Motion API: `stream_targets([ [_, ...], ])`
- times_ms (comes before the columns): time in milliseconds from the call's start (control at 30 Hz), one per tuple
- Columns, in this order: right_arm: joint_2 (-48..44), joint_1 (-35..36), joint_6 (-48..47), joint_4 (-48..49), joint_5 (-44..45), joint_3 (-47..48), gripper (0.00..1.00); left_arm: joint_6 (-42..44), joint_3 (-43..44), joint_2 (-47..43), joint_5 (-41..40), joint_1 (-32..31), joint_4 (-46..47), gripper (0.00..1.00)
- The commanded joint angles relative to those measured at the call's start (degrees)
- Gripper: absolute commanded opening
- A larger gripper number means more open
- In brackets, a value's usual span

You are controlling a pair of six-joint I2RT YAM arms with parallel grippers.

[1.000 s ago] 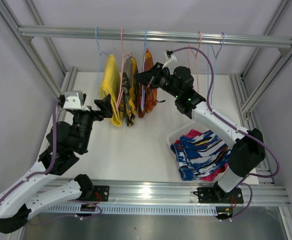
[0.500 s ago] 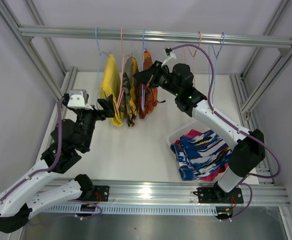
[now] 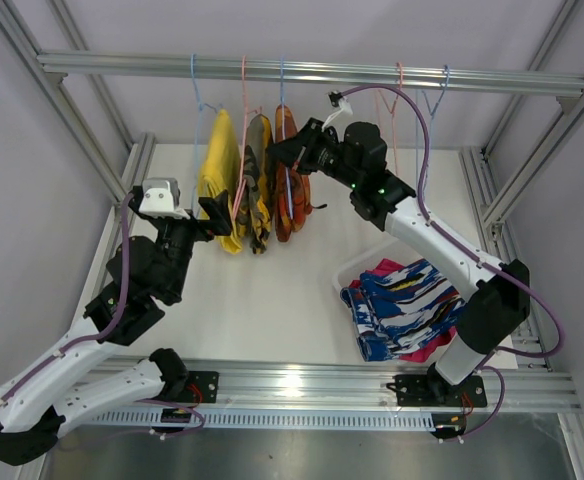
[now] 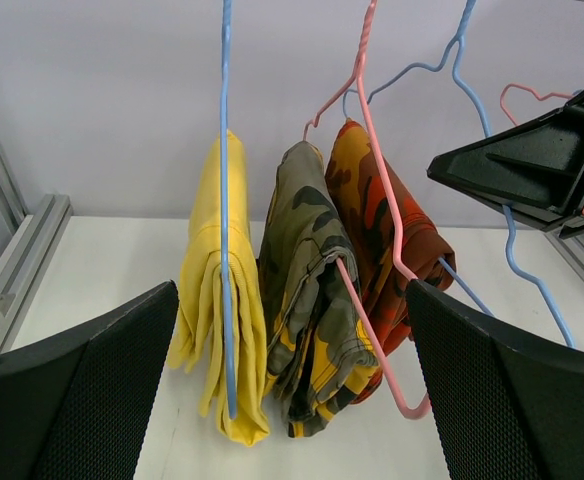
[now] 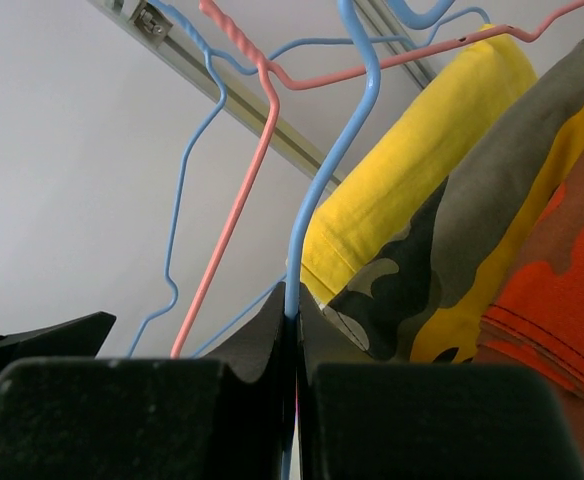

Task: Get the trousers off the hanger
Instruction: Pick up the hanger from the clothesline.

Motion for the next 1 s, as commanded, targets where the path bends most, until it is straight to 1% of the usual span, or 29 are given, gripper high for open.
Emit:
stream_targets([
  [0,-1.8,0.2,-2.3,15.2,1.5,6.4,0.00,-0.7,2.4,0.2,0.9,0.8,0.5,0.99],
  [300,0.4,-0.4,4.1,23.0,0.1,7.3,0.00,-0.7,2.1,0.3,0.8,0.8,0.5,0.99],
  [567,0.7,-0.7,4.1,21.9,-0.4,12.3,0.00,-0.6,2.4,0.6,0.9,0.8,0.5,0.99],
  [967,-0.9,-2.2,3.7,20.2,-0.3,15.8,0.00,-0.7,2.5,0.9,1.1,0.8,-0.1,0.99],
])
